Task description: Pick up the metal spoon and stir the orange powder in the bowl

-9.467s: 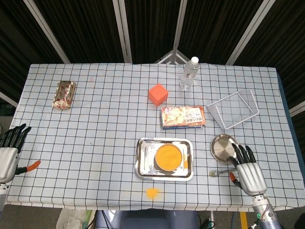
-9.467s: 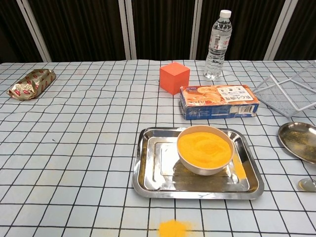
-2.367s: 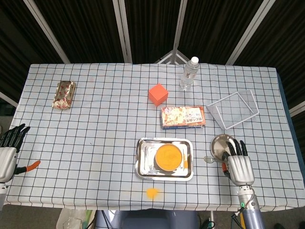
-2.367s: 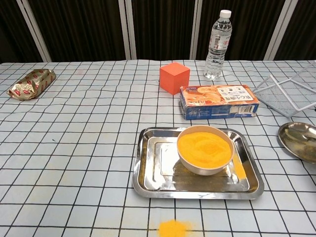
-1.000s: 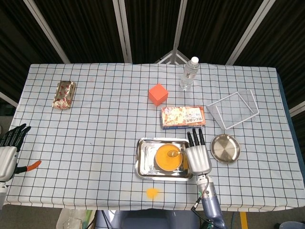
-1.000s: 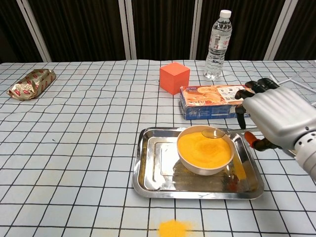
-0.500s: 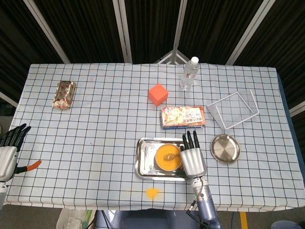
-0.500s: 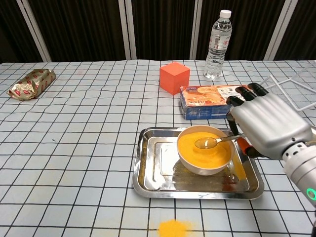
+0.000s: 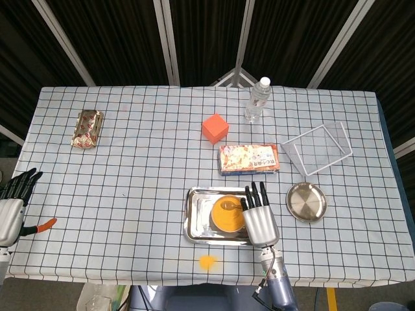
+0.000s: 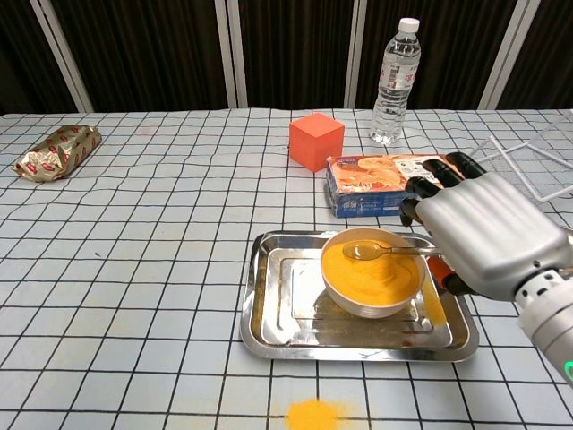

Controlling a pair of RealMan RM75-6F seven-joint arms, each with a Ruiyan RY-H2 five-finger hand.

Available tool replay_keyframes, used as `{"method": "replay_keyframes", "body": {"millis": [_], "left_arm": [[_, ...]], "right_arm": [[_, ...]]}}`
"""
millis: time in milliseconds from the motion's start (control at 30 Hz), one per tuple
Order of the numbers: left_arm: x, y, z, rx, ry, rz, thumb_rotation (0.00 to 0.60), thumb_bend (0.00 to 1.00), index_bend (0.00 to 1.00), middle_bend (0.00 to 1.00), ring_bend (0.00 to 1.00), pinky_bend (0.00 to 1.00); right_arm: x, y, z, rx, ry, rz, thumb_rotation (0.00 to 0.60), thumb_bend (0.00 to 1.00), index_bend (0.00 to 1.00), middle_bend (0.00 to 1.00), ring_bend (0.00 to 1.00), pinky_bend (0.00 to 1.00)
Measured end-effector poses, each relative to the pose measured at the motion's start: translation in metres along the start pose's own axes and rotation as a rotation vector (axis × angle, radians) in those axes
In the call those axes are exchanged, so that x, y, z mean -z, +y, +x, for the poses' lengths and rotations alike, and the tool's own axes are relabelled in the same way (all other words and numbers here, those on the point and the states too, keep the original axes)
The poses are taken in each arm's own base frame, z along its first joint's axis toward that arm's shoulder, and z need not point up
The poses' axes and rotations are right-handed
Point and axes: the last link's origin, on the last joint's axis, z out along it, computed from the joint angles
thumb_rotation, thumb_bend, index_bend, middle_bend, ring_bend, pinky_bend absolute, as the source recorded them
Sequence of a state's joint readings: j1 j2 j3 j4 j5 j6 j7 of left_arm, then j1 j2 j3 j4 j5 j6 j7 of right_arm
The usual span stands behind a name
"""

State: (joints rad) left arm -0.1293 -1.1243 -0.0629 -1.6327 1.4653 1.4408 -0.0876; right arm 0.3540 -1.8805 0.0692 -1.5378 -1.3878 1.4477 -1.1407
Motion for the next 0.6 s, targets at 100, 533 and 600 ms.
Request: {"method": "replay_keyframes", "body": {"millis": [100, 533, 600], "left_arm": [[0.000, 0.000, 0.000, 0.002, 0.000, 0.000, 0.600, 0.00, 0.00, 0.00, 0.00, 0.00], [0.000, 0.000, 0.000, 0.001, 0.000, 0.002, 0.600, 0.00, 0.00, 0.00, 0.00, 0.00], [0.000, 0.000, 0.000, 0.001, -0.001, 0.003, 0.600, 0.00, 0.00, 0.00, 0.00, 0.00]], "right_arm": [[0.003, 0.000, 0.001, -0.004, 0.001, 0.007, 0.600, 0.44, 0.24, 0.18, 0.00, 0.00], [0.001, 0.014, 0.014, -0.051, 0.009, 0.010, 0.600, 0.40, 0.39, 0.56, 0.46, 0.17], [-0.003, 0.018, 0.014, -0.059, -0.004, -0.002, 0.600, 0.40, 0.39, 0.60, 0.51, 0.26]]}}
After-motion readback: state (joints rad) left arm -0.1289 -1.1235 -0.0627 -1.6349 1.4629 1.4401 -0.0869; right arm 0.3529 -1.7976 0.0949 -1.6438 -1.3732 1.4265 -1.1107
